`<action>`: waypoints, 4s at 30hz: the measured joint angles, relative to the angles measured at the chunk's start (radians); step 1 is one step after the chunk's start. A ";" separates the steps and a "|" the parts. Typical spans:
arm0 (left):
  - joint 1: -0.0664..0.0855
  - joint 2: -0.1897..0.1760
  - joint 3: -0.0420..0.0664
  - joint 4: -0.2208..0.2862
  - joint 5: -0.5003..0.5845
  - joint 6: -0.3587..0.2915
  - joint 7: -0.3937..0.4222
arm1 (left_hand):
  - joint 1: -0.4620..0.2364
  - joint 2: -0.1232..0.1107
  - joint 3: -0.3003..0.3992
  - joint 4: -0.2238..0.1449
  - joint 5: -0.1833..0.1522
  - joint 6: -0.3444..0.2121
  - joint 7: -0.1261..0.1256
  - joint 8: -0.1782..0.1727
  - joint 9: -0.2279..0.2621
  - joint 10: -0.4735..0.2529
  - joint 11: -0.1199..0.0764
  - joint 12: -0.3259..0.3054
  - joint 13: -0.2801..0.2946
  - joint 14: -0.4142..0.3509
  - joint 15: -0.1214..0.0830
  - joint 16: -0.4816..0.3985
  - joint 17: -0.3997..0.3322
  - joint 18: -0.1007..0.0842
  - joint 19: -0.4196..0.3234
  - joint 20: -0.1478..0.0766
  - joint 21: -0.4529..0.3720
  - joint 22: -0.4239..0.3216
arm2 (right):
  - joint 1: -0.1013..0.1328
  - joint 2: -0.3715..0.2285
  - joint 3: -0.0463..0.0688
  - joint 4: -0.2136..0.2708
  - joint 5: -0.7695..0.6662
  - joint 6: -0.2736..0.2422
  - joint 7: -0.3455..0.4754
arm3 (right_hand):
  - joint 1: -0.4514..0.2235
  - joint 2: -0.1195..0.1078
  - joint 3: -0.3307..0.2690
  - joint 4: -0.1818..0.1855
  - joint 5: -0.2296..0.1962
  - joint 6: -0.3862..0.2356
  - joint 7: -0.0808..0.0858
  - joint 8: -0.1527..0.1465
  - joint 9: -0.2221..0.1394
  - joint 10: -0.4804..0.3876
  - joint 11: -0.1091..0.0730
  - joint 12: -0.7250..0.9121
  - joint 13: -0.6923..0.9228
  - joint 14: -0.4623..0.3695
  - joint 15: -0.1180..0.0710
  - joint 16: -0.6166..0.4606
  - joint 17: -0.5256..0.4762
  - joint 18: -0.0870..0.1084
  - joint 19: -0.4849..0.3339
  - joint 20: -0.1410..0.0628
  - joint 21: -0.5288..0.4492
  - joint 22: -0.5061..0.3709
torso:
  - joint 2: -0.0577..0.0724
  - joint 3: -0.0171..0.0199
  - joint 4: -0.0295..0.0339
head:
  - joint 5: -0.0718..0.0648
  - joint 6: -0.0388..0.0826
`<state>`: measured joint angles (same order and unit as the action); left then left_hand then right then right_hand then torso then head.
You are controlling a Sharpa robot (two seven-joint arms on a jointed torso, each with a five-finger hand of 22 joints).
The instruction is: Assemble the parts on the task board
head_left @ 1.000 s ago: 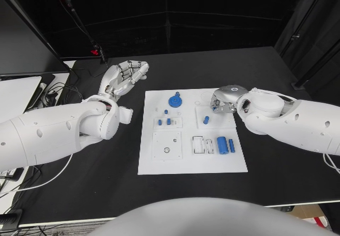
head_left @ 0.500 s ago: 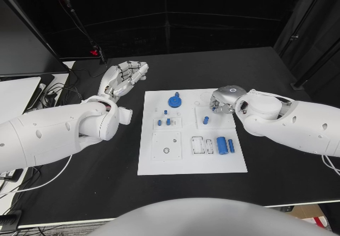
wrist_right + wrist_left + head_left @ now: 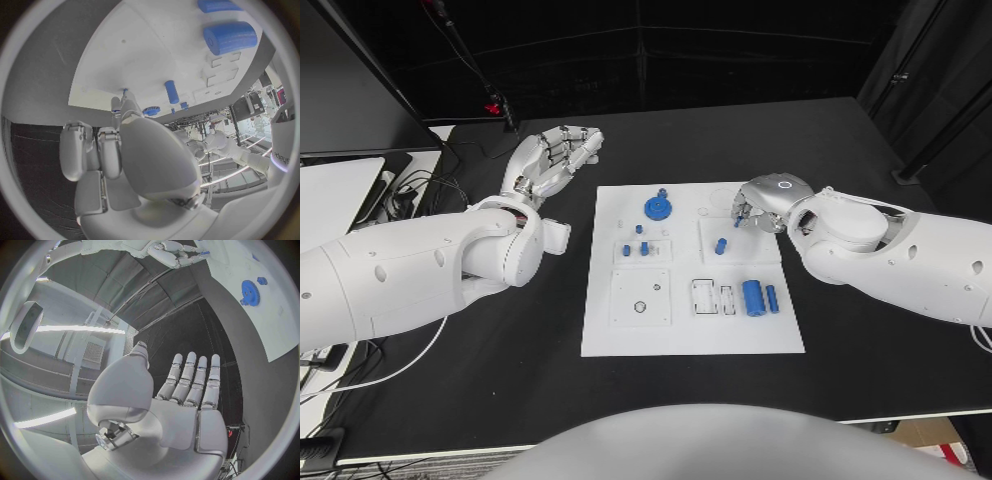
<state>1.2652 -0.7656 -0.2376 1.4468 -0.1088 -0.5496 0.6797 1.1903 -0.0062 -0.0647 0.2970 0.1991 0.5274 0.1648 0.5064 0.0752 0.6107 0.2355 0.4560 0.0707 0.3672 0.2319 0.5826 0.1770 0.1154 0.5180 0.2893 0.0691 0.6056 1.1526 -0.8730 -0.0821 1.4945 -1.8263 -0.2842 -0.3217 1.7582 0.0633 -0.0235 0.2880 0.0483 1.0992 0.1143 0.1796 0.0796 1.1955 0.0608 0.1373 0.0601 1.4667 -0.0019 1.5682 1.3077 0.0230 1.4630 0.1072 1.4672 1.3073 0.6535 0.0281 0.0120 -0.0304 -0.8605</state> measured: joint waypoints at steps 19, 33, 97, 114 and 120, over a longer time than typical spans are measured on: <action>-0.001 0.004 0.000 -0.004 0.000 0.001 0.000 | 0.000 0.000 0.000 0.000 0.003 0.000 0.000 0.004 0.000 0.000 0.000 0.000 -0.001 0.000 0.000 0.000 0.000 0.000 0.000 0.000 0.000 -0.001 | 0.005 -0.086 0.003 0.161 -0.001 -0.142 0.054 | 0.000 0.000 0.010 -0.002 -0.003 0.014 0.003 -0.006 -0.001 0.020 0.001 -0.011 0.000 0.000 0.000 0.000 0.000 0.000 0.000 0.000 0.000 0.000 | -0.001 -0.0002 -0.0002 | 0.007 -0.001; -0.001 0.007 0.000 -0.006 0.000 0.002 0.000 | 0.000 0.000 -0.003 -0.003 0.003 0.000 0.000 0.004 0.000 0.000 0.000 0.000 -0.001 0.000 0.000 0.004 -0.002 0.000 0.000 0.000 0.000 -0.001 | 0.006 -0.004 0.004 0.244 0.028 -0.159 0.079 | 0.005 -0.005 0.018 -0.001 -0.003 0.018 0.008 -0.003 0.000 0.029 0.007 -0.022 0.000 0.000 0.000 0.000 0.000 0.000 0.000 0.000 0.004 0.000 | 0.001 0.0008 0.0014 | 0.038 -0.008; -0.001 0.012 0.000 -0.008 0.001 0.003 0.000 | 0.000 0.008 -0.003 -0.003 0.007 0.000 0.000 0.004 -0.002 0.000 0.000 0.004 -0.002 0.000 0.000 0.008 -0.007 0.000 0.000 0.000 0.000 -0.004 | -0.099 0.145 0.003 0.199 0.067 0.076 0.050 | 0.017 -0.007 0.042 -0.009 -0.003 0.019 0.016 -0.028 -0.006 0.036 0.014 -0.056 0.000 0.000 0.000 0.000 0.000 0.000 0.000 0.000 -0.012 0.000 | 0.001 0.0001 -0.0004 | 0.066 -0.012; -0.001 0.011 0.000 -0.007 0.001 0.003 0.000 | 0.000 0.008 -0.003 -0.003 0.007 0.000 0.000 0.007 -0.002 0.000 0.000 0.004 -0.002 0.000 0.000 0.008 -0.008 0.000 0.000 0.000 0.000 -0.005 | -0.099 0.160 0.003 0.195 0.045 0.103 0.037 | 0.017 -0.007 0.048 -0.009 -0.003 0.012 0.021 -0.033 -0.007 0.036 0.014 -0.068 0.000 -0.003 0.004 0.000 0.000 0.000 0.000 0.000 -0.016 0.000 | 0.000 0.0002 -0.0004 | 0.067 -0.012; -0.002 0.010 0.000 -0.007 0.001 0.003 0.000 | 0.003 0.012 -0.003 -0.003 0.007 0.000 0.000 0.007 -0.001 0.000 0.000 0.008 -0.003 0.000 0.000 0.008 -0.009 0.000 0.000 0.000 0.000 -0.005 | -0.101 0.163 0.003 0.200 0.019 0.116 0.035 | 0.017 -0.007 0.050 -0.006 -0.003 0.008 0.023 -0.037 -0.010 0.036 0.014 -0.068 0.000 0.000 0.007 0.000 0.000 0.000 0.000 0.000 -0.016 0.000 | 0.000 0.0002 -0.0004 | 0.068 -0.012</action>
<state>1.2637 -0.7560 -0.2377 1.4401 -0.1081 -0.5468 0.6799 1.1937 0.0058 -0.0677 0.2941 0.2065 0.5275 0.1649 0.5136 0.0737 0.6107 0.2355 0.4638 0.0682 0.3673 0.2319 0.5903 0.1680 0.1154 0.5179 0.2893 0.0690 0.6004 1.0518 -0.7100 -0.0791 1.6943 -1.8068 -0.1683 -0.2871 1.7754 0.0565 0.0269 0.2818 0.0453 1.1076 0.1375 0.1422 0.0697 1.2311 0.0752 0.0694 0.0599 1.4668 0.0055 1.5683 1.3076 0.0229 1.4629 0.1073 1.4510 1.3073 0.6540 0.0283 0.0116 0.0376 -0.8725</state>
